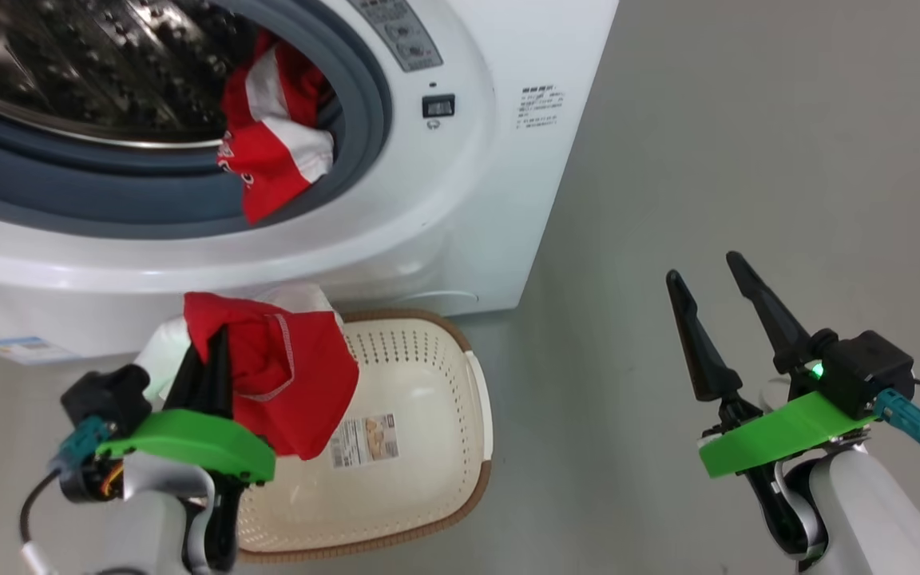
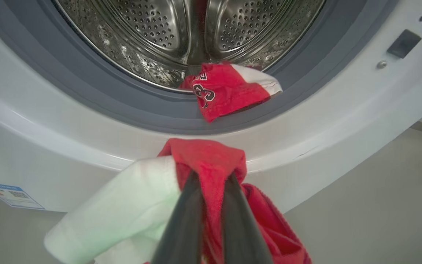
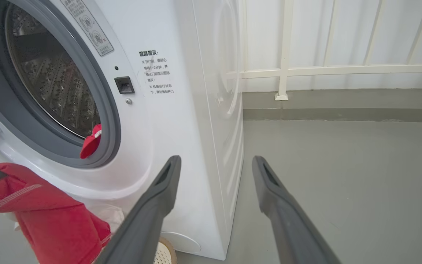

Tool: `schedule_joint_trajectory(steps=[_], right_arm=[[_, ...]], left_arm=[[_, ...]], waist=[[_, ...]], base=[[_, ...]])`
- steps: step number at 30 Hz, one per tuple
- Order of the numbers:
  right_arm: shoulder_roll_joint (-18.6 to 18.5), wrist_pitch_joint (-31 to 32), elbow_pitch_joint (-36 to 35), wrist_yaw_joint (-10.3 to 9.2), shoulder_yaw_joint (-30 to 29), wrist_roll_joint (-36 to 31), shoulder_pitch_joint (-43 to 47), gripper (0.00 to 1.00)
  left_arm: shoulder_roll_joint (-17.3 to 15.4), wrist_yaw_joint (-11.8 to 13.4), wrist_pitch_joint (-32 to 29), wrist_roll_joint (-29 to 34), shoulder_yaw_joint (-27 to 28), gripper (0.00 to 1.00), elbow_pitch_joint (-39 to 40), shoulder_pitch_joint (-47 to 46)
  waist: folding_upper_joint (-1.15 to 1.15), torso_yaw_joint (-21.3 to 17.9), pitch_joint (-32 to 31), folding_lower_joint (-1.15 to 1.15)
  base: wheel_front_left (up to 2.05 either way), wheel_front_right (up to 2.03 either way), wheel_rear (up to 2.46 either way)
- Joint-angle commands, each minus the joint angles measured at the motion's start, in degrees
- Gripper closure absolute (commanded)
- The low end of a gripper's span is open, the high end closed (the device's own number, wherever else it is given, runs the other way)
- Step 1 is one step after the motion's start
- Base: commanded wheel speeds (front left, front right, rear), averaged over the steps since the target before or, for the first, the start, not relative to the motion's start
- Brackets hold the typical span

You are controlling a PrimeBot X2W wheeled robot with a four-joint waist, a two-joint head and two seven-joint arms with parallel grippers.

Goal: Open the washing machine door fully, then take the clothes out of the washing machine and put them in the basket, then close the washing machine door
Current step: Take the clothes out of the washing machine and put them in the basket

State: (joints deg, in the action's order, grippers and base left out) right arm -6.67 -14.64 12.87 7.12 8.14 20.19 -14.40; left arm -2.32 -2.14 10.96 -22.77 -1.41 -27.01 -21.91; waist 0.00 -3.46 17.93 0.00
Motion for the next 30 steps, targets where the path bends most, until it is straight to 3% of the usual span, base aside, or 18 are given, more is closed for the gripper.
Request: schedule_joint_trajectory(steps=[1,18,30], right_arm=[[-0.13,-0.36,-1.59,0.36,1.11,0.14,-1.01,0.00],[0.17,-0.36,-2.22,0.36,1.85,0.19,-4.84,0.00],[0.57,-0.36,-2.79,0.36,2.62,0.38,-7.04,0.00]], left_arm=[[-0.74,-0.52,0.90,-0.31,1.48,1.00,-0.46,-2.05],[-0.65,-2.78,-0.71,-2.37,-1.53,1.00,-34.68,-17.03],[-1.30,-3.66,-6.64,-1.27,-4.70,1.00,-45.02,-23.93]], waist=[[0.00,-0.16,2.19,0.00],[0.00,-1.78,11.52,0.00],[0.00,-3.69,17.45,0.00]], base=[[0.00,0.00,0.00],[0.00,0.00,0.00],[0.00,0.00,0.00]])
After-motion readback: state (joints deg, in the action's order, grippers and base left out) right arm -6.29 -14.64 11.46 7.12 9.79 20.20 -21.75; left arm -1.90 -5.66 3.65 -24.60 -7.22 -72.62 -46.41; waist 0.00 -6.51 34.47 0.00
